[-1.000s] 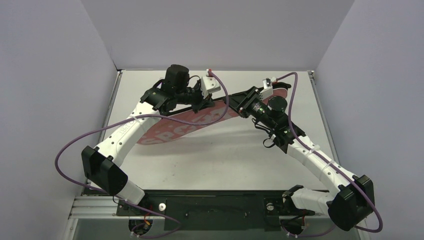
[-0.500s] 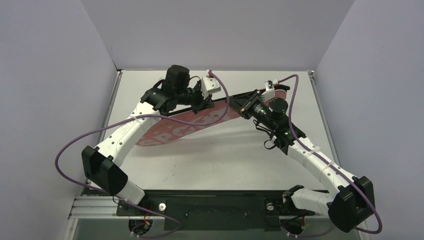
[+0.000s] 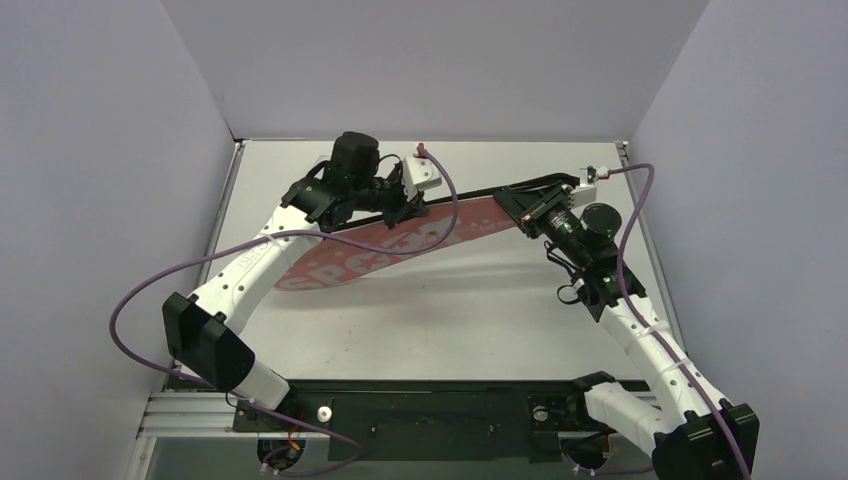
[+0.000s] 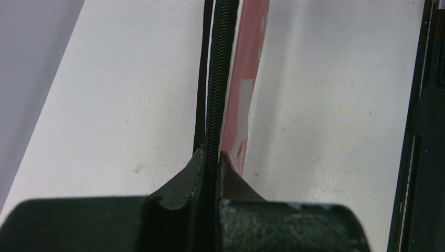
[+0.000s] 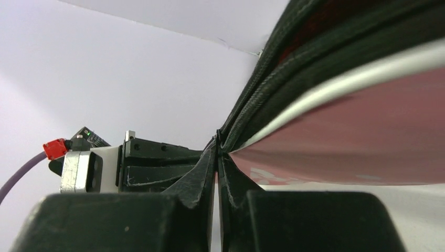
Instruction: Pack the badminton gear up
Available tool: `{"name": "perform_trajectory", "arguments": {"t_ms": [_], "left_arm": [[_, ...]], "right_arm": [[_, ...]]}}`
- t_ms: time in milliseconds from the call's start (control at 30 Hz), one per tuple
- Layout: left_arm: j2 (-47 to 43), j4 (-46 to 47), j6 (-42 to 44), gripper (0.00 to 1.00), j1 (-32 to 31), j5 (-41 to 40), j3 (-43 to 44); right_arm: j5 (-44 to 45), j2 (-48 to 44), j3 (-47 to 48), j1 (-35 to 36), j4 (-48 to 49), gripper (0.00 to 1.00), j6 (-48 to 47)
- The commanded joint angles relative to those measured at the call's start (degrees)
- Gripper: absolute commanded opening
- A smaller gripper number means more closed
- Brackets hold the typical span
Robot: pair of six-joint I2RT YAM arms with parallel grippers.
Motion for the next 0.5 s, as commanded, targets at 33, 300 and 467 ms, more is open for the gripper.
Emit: {"name": "perform_trajectory", "arguments": {"t_ms": [33,300,467], "left_arm": [[-3.69,4.90,1.42,0.00,0.06,2.08,0.69],[-3.69,4.17,2.28,0.00,0.02,2.35,0.43],[-3.76,3.89,2.36,0.00,-0.08,2.52,0.43]], "right_arm": [[-3.61,-3.56,-1.12,-5.65,0.13,0.00,0.53],[-10.93,-6.32,-2.22,-16.66,0.18,0.00,3.05],[-13.57,-6.83,-2.22,-21.96,-0.25,0.00,3.52]]}}
